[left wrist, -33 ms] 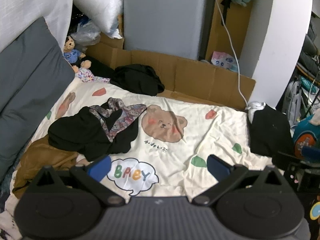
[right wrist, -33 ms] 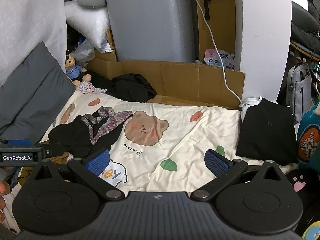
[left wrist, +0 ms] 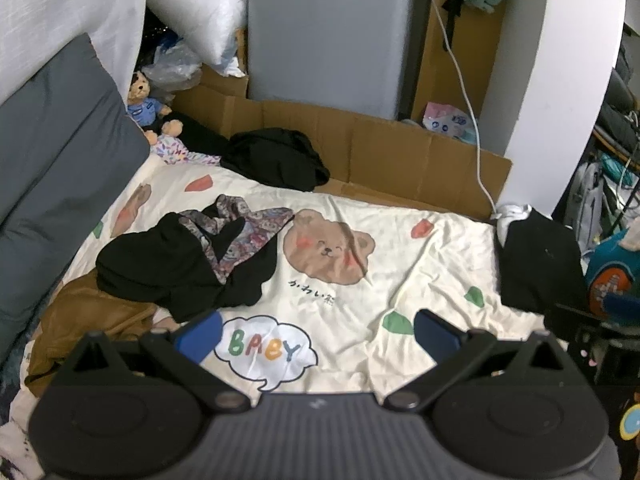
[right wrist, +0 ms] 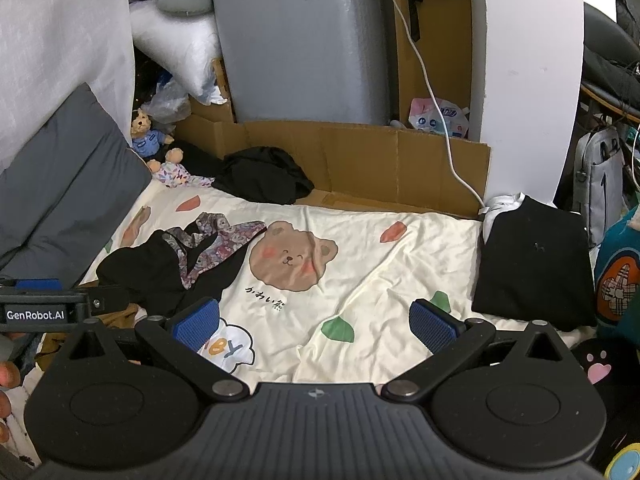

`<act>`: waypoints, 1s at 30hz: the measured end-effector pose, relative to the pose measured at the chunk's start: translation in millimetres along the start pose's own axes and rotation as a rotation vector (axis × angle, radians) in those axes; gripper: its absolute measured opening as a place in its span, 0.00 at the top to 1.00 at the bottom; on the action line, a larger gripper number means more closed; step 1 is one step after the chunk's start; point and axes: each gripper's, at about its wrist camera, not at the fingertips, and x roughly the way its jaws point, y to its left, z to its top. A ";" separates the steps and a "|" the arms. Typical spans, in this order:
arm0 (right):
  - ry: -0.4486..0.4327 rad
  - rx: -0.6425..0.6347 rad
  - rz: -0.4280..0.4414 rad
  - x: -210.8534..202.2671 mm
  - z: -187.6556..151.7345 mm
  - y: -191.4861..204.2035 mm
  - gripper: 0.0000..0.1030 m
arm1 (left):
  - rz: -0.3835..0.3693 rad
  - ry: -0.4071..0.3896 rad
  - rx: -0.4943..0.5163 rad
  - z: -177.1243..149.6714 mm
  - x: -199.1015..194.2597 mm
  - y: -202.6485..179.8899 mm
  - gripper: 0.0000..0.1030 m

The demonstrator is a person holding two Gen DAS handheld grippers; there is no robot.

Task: Fold clothes
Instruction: 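Move the left tool toward the black garment with patterned lining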

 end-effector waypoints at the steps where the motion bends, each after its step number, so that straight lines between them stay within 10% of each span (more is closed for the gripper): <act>1: -0.001 0.001 -0.002 -0.2 -0.2 -0.3 0.00 | 0.001 0.000 0.000 -0.1 -0.2 0.4 0.00; 30: -0.019 0.075 -0.012 -9.5 -3.8 -14.2 0.00 | -0.048 -0.019 -0.001 -10.2 3.0 12.8 0.00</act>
